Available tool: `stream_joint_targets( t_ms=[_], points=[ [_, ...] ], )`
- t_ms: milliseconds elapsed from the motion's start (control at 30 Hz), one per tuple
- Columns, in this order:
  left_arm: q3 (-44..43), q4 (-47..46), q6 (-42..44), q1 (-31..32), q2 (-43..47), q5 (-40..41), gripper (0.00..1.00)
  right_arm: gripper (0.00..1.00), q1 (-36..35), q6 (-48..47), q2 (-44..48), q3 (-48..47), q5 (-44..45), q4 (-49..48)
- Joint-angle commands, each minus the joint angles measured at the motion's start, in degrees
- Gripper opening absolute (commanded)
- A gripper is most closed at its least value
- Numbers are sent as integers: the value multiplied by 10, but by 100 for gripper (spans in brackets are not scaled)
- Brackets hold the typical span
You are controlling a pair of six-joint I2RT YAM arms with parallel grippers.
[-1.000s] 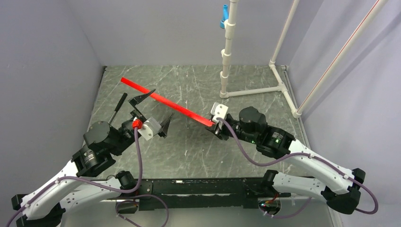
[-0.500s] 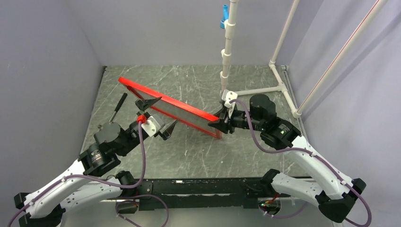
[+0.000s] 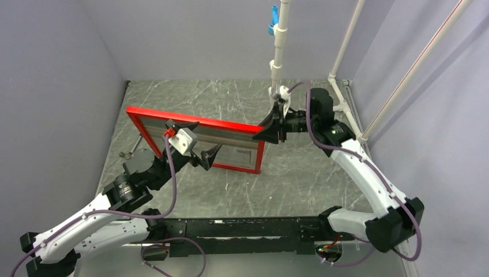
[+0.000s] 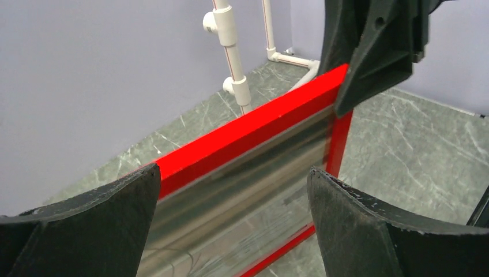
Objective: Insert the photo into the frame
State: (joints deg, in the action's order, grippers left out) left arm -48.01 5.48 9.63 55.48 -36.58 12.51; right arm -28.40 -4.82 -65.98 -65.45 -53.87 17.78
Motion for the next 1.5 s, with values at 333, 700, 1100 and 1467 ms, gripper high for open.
stream_joint_targets(
  t_ms=[333, 700, 1100, 1467],
  points=[
    [-96, -33, 17, -1, -75, 60, 99, 0, 85, 54, -190, -167, -180, 203],
    [-238, 141, -55, -10, -212, 84, 99, 0, 123, -6, -297, -129, -1, 282],
    [-301, 247, -185, -76, -346, -16, 99, 5, 137, 83, -299, 13, 301, 65],
    [-263, 227, -247, -162, -343, -131, 99, 49, 143, 147, -348, 19, 432, -20]
  ],
)
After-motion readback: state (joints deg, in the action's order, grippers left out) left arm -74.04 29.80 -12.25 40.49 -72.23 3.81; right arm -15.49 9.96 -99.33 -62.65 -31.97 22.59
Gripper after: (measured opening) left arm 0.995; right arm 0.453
